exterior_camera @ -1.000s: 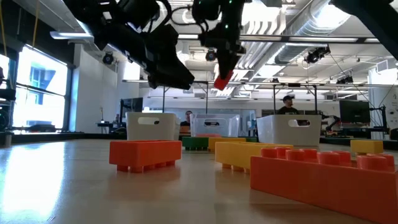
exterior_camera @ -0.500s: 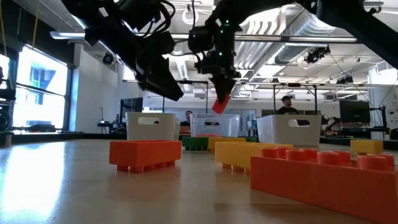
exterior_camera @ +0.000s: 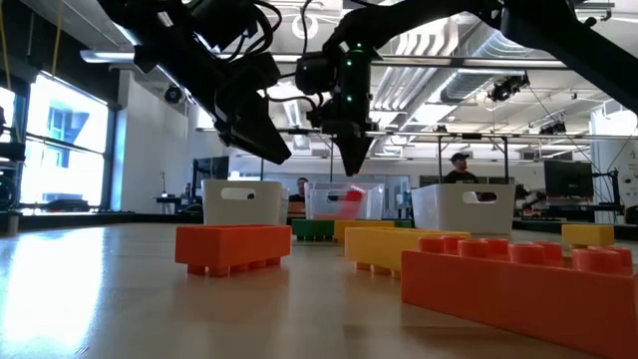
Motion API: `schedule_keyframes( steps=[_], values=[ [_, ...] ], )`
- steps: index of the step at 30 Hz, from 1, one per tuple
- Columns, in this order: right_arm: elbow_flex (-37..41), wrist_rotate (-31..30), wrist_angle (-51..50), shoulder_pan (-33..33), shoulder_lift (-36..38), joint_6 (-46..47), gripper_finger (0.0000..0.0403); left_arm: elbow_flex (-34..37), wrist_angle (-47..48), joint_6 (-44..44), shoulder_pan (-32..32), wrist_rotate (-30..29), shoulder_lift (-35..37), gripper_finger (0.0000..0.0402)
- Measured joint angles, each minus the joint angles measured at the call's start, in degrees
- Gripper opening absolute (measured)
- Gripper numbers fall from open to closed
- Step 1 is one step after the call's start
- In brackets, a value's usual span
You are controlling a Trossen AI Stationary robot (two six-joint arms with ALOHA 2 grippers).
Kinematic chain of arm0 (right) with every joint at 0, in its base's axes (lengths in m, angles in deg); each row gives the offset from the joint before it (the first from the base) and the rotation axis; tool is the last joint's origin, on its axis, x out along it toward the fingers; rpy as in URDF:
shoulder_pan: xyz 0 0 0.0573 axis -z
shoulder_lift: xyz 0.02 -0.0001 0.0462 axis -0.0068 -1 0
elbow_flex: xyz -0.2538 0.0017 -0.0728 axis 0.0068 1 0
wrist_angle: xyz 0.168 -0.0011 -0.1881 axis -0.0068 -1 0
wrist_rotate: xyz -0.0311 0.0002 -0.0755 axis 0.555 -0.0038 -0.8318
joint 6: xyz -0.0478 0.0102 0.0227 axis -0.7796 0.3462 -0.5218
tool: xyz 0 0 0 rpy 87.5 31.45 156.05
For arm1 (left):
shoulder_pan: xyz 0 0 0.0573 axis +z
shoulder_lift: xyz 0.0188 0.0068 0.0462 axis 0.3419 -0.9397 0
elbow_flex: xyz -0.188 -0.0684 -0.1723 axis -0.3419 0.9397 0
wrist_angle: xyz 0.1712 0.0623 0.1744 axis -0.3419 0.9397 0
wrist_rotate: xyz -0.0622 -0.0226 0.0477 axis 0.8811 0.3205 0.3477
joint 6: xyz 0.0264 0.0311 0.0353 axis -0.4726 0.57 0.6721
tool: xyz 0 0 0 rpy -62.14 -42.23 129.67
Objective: Sort & place blocks by color
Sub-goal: Put the orange game piece into the transparent bin, then put the yellow game piece into the right white bin
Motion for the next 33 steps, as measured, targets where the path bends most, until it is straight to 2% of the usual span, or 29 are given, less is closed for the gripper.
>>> schedule_keyframes(
  steps=[6, 13, 21, 27, 33],
  values=[
    [-3.2, -0.7, -3.9, -1.1, 0.0, 0.6, 0.0181, 0.0, 0.0, 0.0, 0.0, -1.3, 0.0, 0.0223],
    [-7.2, -0.6, -8.8, -2.7, 0.0, 1.7, 0.0183, 0.0, 0.0, 0.0, 0.0, -3.6, 0.0, 0.0223],
    [-6.7, -0.3, -15.2, -5.7, 0.0, 1.9, 0.0183, 0.0, 0.0, 0.1, 0.0, -5.0, 0.0, 0.0223],
    [-6.7, -0.8, -15.9, -8.3, 0.2, 2.2, 0.0183, 0.0, 0.0, 2.3, 0.0, -8.4, 0.0, 0.0223],
    [-6.7, -1.2, -15.9, -9.5, 0.7, 1.4, 0.0183, 0.0, 0.0, 7.2, 0.0, -14.5, 0.0, 0.0223]
  ],
)
